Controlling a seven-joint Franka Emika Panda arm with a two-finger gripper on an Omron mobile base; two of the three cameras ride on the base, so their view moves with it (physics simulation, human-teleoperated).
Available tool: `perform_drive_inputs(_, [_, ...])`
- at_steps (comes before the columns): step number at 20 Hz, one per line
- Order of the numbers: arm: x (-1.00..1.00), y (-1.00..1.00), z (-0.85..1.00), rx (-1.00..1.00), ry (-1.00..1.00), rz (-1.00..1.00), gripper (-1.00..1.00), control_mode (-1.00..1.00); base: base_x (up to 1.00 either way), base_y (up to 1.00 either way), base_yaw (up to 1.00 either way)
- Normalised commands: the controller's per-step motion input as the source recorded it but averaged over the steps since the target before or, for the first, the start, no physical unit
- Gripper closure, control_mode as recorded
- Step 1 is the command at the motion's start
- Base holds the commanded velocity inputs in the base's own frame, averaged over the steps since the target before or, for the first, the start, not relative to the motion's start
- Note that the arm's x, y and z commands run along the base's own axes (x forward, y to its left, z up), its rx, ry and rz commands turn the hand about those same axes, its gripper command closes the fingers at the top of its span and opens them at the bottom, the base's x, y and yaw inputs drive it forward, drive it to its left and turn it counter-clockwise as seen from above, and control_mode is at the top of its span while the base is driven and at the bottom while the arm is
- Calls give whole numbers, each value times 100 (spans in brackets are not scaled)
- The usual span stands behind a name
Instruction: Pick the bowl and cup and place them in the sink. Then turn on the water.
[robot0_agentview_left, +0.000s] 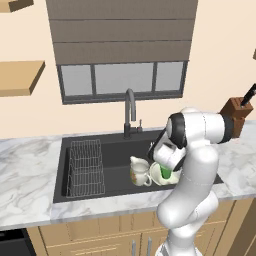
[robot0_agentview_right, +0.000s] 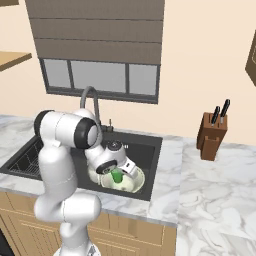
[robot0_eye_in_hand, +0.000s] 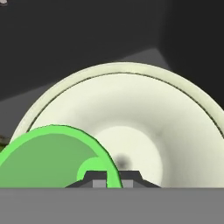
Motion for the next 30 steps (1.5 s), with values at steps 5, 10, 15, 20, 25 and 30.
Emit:
perform_drive_inputs(5, [3,-10,-17,0,0,0,100,-100,0,0,0])
perform_drive_inputs(10, [0,-8,-16,0,0,0,100,-100,0,0,0])
perform_drive_inputs(15, [0,-1,-14,0,1,0,100,-100,0,0,0])
perform_drive_inputs(20, [2,0,-10,0,0,0,-100,-100,0,0,0])
perform_drive_inputs(25, [1,0,0,0,0,0,-100,-100,0,0,0])
perform_drive_inputs(30, [0,0,0,0,0,0,-100,-100,0,0,0])
